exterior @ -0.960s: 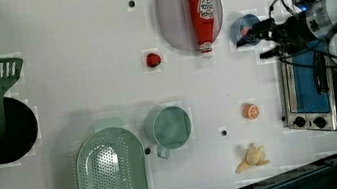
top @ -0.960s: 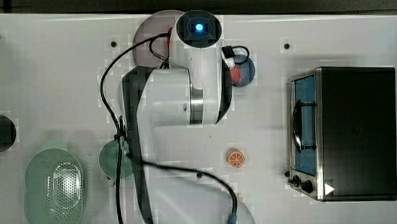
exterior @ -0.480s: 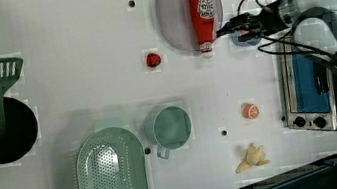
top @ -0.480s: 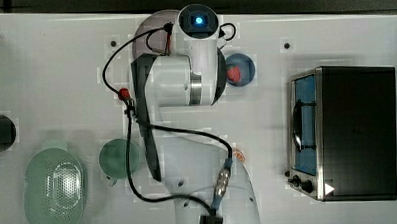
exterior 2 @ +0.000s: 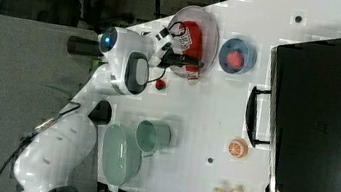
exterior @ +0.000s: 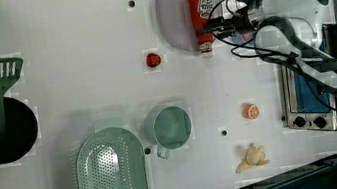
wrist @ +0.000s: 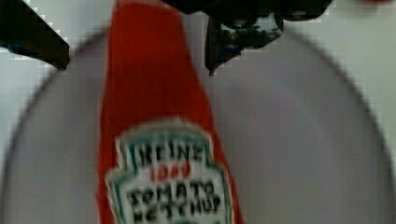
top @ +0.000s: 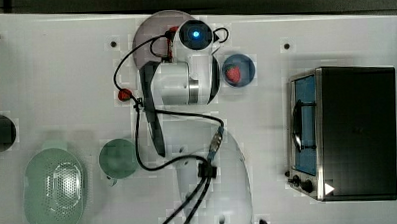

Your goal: Pick ketchup from plate and place it on table.

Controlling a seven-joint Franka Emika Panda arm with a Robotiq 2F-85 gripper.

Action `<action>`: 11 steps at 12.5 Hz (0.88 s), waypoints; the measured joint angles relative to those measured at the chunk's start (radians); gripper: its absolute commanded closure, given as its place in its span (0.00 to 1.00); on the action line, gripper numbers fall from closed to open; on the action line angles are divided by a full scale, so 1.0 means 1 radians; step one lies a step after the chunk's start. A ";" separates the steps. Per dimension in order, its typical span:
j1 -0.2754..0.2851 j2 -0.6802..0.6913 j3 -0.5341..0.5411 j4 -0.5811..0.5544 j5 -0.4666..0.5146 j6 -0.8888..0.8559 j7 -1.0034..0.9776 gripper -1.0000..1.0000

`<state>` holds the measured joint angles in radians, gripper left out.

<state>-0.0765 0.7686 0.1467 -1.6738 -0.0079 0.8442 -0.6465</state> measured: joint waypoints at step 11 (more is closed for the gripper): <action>0.011 0.080 -0.008 0.045 -0.087 0.190 -0.002 0.38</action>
<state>-0.0660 0.8486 0.1390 -1.6289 -0.0953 1.0342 -0.6489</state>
